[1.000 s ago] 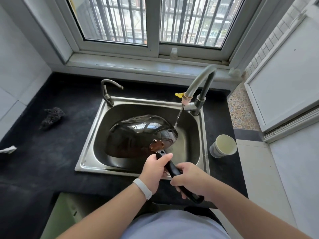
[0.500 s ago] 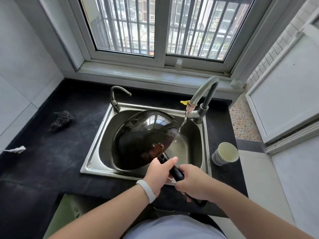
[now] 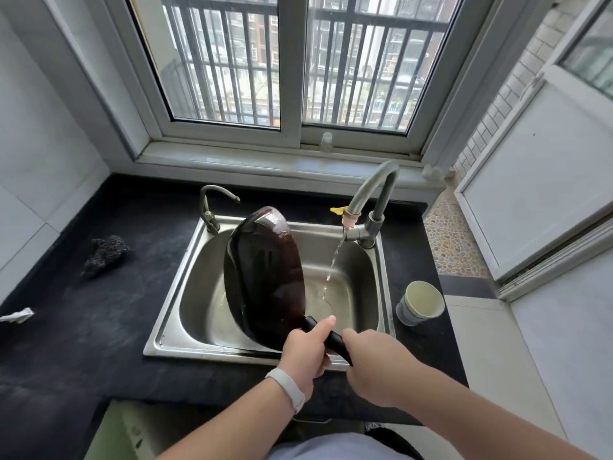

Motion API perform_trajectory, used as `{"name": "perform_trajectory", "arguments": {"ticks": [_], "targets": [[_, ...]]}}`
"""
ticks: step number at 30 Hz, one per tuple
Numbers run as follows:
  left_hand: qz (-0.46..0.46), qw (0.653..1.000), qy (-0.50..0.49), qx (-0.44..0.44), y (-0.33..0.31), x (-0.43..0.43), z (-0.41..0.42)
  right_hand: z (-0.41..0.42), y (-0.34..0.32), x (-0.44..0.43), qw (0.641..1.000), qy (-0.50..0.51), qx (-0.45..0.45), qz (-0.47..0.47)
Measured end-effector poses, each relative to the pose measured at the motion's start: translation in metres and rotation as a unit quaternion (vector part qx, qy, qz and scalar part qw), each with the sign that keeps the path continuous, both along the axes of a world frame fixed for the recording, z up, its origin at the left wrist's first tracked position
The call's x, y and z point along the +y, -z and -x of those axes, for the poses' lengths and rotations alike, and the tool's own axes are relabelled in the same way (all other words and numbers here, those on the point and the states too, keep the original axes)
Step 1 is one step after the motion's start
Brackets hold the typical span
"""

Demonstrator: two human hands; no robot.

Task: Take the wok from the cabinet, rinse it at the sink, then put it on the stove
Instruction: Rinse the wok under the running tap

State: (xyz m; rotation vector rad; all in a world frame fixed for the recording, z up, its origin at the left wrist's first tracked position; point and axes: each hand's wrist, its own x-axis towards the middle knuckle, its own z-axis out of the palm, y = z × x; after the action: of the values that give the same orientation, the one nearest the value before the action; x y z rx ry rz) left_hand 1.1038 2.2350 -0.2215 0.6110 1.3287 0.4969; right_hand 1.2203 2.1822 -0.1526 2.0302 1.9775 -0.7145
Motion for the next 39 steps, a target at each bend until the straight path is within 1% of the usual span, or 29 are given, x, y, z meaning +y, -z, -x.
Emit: {"name": "perform_trajectory", "arguments": {"ticks": [4,7,8,10,12,13,15,23,26,29,32,34,37,39], "targets": [[0.026,1.000,-0.016,-0.002,0.004,-0.009,0.003,0.006,0.007,-0.010,0.999,-0.024,-0.030,-0.021],[0.036,0.999,-0.032,-0.024,0.005,-0.014,0.006,0.008,0.011,-0.015,0.999,-0.007,-0.026,-0.023],[0.038,0.998,-0.040,-0.035,0.004,-0.015,0.008,0.009,0.012,-0.015,1.000,0.018,-0.010,-0.014],[0.040,0.995,-0.059,-0.064,0.003,-0.018,0.011,0.010,0.013,-0.011,0.991,0.109,0.063,0.033],[0.044,0.991,-0.081,-0.093,0.002,-0.017,0.014,0.013,0.011,-0.004,0.961,0.206,0.155,0.098],[0.045,0.989,-0.089,-0.105,0.002,-0.016,0.015,0.015,0.010,-0.001,0.948,0.237,0.179,0.117],[0.043,0.987,-0.090,-0.123,0.002,-0.013,0.017,0.017,0.009,0.003,0.939,0.262,0.193,0.115],[0.046,0.981,-0.094,-0.161,0.013,-0.013,0.023,0.017,0.019,-0.007,0.971,0.189,0.147,0.012],[0.037,0.986,-0.075,-0.141,0.014,-0.017,0.026,0.018,0.026,-0.012,0.978,0.170,0.117,-0.016],[0.002,0.991,-0.055,-0.122,0.014,-0.019,0.025,0.017,0.025,-0.008,0.982,0.153,0.114,-0.006],[-0.003,0.989,-0.072,-0.131,0.014,-0.020,0.026,0.013,0.025,-0.002,0.983,0.139,0.121,0.019],[-0.008,0.990,-0.067,-0.122,0.015,-0.024,0.024,0.008,0.028,-0.001,0.982,0.133,0.131,0.024],[-0.028,0.993,-0.061,-0.097,0.014,-0.030,0.018,-0.004,0.032,-0.004,0.983,0.116,0.139,0.025],[-0.046,0.993,-0.068,-0.080,0.012,-0.031,0.012,-0.013,0.034,-0.004,0.986,0.092,0.139,0.011]]}}
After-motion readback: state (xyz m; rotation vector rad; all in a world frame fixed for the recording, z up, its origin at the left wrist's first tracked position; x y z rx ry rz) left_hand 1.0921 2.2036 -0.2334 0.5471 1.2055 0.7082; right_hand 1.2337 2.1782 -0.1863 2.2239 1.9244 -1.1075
